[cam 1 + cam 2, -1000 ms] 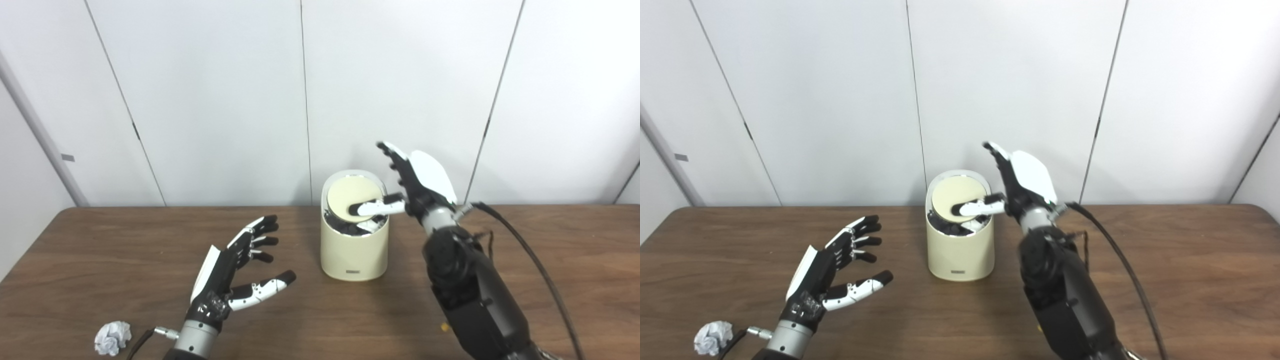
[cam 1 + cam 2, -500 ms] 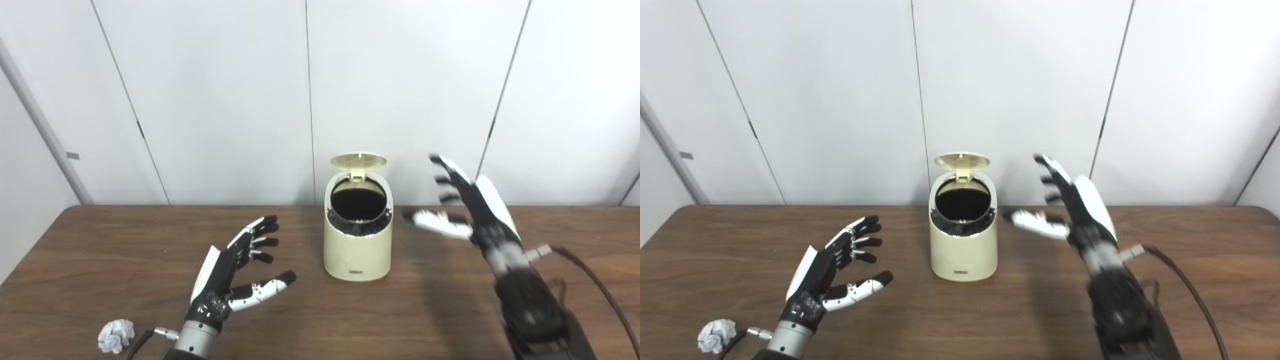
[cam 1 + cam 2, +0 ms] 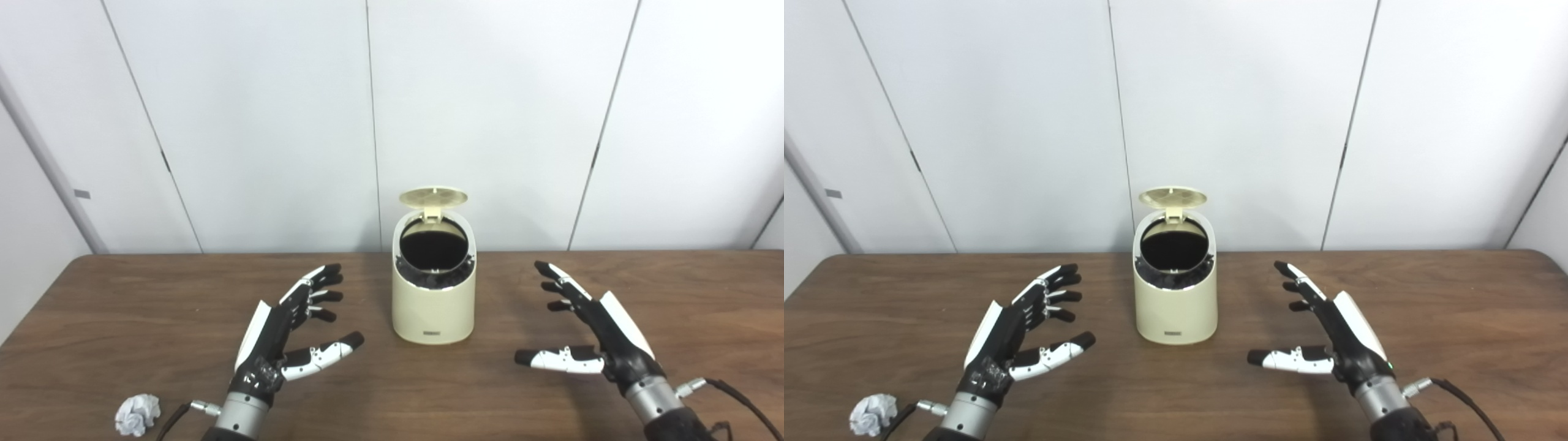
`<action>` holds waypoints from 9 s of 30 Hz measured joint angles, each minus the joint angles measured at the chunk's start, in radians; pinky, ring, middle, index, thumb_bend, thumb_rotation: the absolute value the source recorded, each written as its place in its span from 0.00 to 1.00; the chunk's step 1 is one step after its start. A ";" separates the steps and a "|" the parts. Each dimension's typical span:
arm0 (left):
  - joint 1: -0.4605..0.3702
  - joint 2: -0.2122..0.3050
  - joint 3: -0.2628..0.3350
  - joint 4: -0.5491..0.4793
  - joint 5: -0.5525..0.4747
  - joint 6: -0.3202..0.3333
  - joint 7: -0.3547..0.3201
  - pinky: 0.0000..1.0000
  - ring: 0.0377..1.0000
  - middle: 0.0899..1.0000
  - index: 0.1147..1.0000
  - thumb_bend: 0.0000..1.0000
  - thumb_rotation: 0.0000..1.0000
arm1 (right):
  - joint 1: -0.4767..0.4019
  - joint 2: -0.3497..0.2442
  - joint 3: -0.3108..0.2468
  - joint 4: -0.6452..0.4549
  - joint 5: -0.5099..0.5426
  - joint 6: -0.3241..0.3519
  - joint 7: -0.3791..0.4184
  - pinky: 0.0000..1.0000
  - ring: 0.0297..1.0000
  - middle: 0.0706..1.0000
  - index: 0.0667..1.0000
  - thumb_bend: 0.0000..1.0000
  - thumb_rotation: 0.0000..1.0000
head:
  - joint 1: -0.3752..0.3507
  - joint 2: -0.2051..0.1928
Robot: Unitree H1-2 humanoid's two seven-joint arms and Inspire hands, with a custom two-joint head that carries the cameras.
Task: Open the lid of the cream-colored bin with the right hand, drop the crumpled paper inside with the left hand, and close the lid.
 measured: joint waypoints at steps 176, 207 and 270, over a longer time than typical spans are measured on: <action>-0.151 0.572 0.051 -0.360 0.703 0.232 -0.446 0.22 0.25 0.35 0.43 0.52 0.00 | 0.005 -0.034 -0.020 -0.065 -0.089 0.054 0.039 0.67 0.89 0.97 0.96 0.81 0.43 | 0.199 0.006; -0.554 0.263 -0.195 -0.096 0.661 0.094 -0.421 0.22 0.22 0.42 0.42 0.52 0.00 | -0.006 0.035 0.025 -0.076 -0.100 0.089 0.033 0.68 0.82 0.91 0.90 0.85 0.21 | -0.139 -0.052; -0.609 0.108 -0.424 0.416 0.936 -0.066 0.253 0.33 0.34 0.40 0.47 0.50 0.00 | 0.015 0.070 0.025 -0.105 -0.143 0.106 0.026 0.71 0.83 0.92 0.91 0.85 0.24 | -0.208 -0.055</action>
